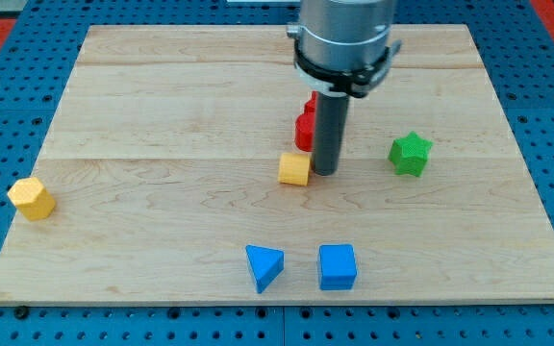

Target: Keep the yellow heart right to the yellow hexagon

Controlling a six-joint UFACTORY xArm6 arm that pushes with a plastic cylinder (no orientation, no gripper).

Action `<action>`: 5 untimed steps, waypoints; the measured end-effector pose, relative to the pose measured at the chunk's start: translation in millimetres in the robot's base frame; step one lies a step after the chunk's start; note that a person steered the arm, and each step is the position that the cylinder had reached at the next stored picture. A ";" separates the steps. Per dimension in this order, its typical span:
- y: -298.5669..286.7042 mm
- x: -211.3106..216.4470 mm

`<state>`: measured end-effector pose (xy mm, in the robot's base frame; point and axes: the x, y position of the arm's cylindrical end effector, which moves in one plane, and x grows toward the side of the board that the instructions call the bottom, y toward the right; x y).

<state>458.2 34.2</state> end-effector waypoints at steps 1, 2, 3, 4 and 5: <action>-108.2 15.7; -157.8 6.5; -133.2 5.2; -93.5 9.4; -67.9 -2.4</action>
<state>455.7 -33.7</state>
